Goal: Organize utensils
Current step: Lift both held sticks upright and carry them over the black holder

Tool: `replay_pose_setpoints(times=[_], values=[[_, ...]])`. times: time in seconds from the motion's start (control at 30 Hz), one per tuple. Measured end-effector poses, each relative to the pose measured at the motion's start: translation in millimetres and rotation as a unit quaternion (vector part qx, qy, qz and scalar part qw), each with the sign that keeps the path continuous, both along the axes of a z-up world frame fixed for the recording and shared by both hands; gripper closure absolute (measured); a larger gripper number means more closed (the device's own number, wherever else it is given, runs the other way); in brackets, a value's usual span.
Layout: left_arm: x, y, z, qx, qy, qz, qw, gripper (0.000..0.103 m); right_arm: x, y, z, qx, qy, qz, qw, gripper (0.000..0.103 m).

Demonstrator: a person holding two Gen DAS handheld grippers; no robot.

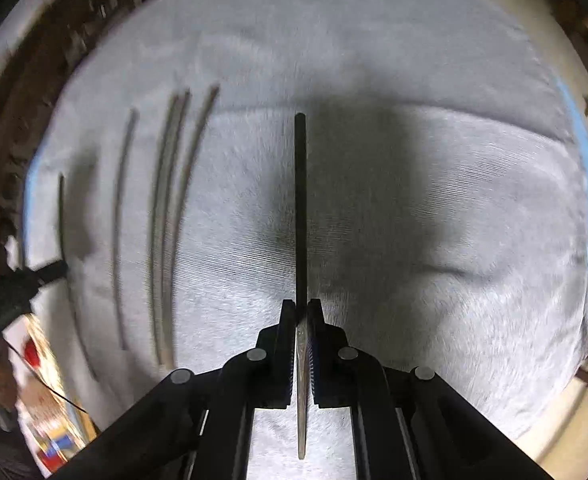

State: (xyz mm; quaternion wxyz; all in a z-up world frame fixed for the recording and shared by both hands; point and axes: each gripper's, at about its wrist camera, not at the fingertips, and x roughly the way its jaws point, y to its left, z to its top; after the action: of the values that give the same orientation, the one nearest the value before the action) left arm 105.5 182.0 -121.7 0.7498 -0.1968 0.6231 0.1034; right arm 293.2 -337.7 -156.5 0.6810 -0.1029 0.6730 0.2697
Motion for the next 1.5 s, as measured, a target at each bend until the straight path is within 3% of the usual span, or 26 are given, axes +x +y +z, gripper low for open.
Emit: replay_pose_setpoints(times=[0.13, 0.33, 0.67, 1.1, 1.5], values=[[-34, -6, 25, 0.017, -0.05, 0.024, 0.9983, 0.098, -14, -34, 29, 0.067, -0.027, -0.038, 0.997, 0.096], [-66, -13, 74, 0.065, -0.11, 0.054, 0.9904, 0.098, -40, -64, 54, 0.12, -0.059, -0.056, 0.989, 0.096], [-88, -40, 101, 0.115, -0.164, 0.068, 0.9772, 0.098, -72, -95, 76, 0.176, -0.102, -0.08, 0.976, 0.096], [-96, -53, 117, 0.113, -0.195, 0.074, 0.9714, 0.098, -96, -109, 103, 0.233, -0.133, -0.101, 0.958, 0.096], [-114, -59, 150, 0.089, -0.262, 0.1, 0.9557, 0.098, -123, -121, 136, 0.293, -0.177, -0.114, 0.933, 0.096]])
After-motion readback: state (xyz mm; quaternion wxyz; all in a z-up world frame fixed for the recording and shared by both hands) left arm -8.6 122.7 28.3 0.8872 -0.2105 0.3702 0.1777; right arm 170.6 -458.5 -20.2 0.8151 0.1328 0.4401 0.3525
